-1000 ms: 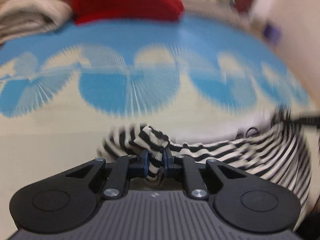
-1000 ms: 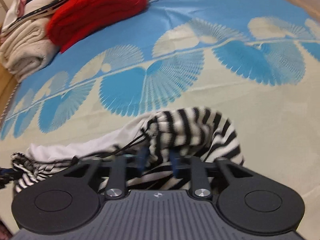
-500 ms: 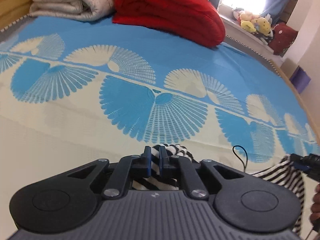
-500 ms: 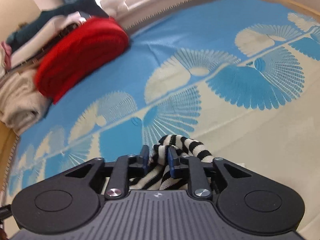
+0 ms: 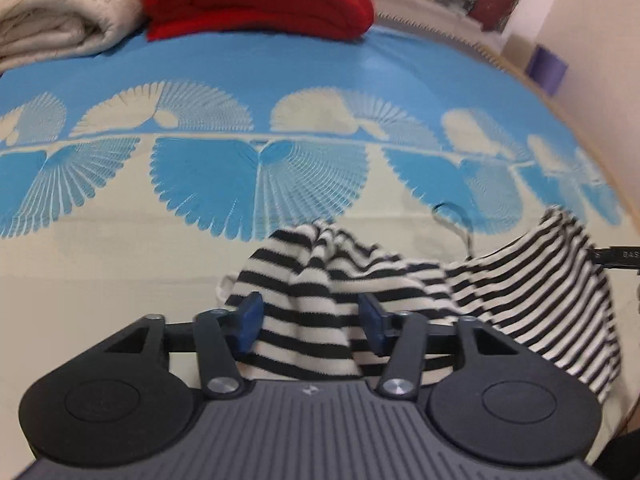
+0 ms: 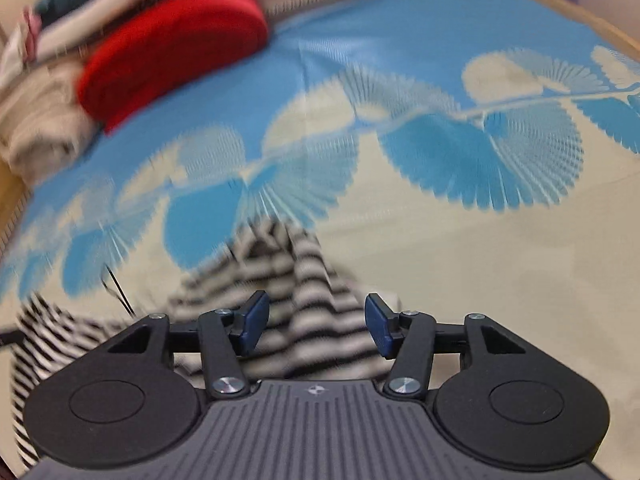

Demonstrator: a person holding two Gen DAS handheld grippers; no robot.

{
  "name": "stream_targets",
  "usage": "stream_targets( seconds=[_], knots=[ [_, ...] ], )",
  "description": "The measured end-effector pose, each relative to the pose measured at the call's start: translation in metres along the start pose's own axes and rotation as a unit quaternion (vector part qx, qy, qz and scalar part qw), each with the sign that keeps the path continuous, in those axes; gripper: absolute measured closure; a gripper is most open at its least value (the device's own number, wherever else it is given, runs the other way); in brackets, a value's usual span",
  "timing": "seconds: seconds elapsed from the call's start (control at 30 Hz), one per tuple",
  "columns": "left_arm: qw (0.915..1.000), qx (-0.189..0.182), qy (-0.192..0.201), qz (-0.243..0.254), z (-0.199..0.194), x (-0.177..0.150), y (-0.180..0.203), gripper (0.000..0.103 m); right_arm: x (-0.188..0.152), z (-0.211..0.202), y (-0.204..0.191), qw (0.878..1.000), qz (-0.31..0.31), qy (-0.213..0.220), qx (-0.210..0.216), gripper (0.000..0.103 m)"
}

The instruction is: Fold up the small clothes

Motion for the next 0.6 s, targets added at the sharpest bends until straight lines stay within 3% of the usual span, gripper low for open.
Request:
stream_targets(
  seconds=[0.03,0.07,0.13,0.17,0.23,0.3,0.4,0.47,0.53,0.6],
  knots=[
    [0.9998,0.017,-0.005,-0.008,0.004,0.001,-0.006,0.098,-0.003,0.005,-0.002,1.000,-0.008,-0.012,-0.005,0.050],
    [0.9995,0.024,-0.002,-0.019,0.005,0.003,-0.012,0.101,-0.004,0.008,-0.002,1.000,-0.015,-0.019,-0.013,0.068],
    [0.9966,0.042,0.048,-0.051,-0.005,0.018,-0.027,0.101,0.002,0.006,-0.006,1.000,-0.015,-0.003,-0.017,0.100],
    [0.9934,0.052,0.079,-0.064,-0.013,0.026,-0.033,0.101,0.009,0.001,-0.005,0.999,-0.005,0.021,-0.027,0.102],
    [0.9883,0.072,0.106,-0.083,-0.019,0.032,-0.043,0.101,0.024,-0.016,0.002,0.995,0.033,0.079,-0.044,0.102],
    [0.9903,0.071,0.075,-0.092,-0.007,0.028,-0.046,0.101,0.032,-0.024,0.007,0.991,0.063,0.112,-0.040,0.102],
    [0.9932,0.082,0.024,-0.078,0.014,0.016,-0.044,0.094,0.026,-0.005,0.005,0.994,0.045,0.077,-0.061,0.102],
    [0.9938,0.081,0.007,-0.076,0.015,0.011,-0.044,0.081,0.014,0.015,0.007,0.996,0.050,0.032,-0.069,0.099],
    [0.9933,0.079,0.021,-0.082,0.003,0.012,-0.046,0.073,0.006,0.028,0.009,0.996,0.060,-0.002,-0.062,0.094],
    [0.9929,0.061,0.035,-0.096,-0.014,0.016,-0.047,0.067,0.003,0.023,0.011,0.996,0.066,-0.002,-0.067,0.084]
  ],
)
Point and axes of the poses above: each gripper's, at about its wrist camera, not at the fingertips, and z roughly the way its jaws point, y to its right, x to its top, the point moved 8 cm from there along z, roughly the way its jaws point, and after that the axes turned 12 degrees about -z, right-handed, at the moved point
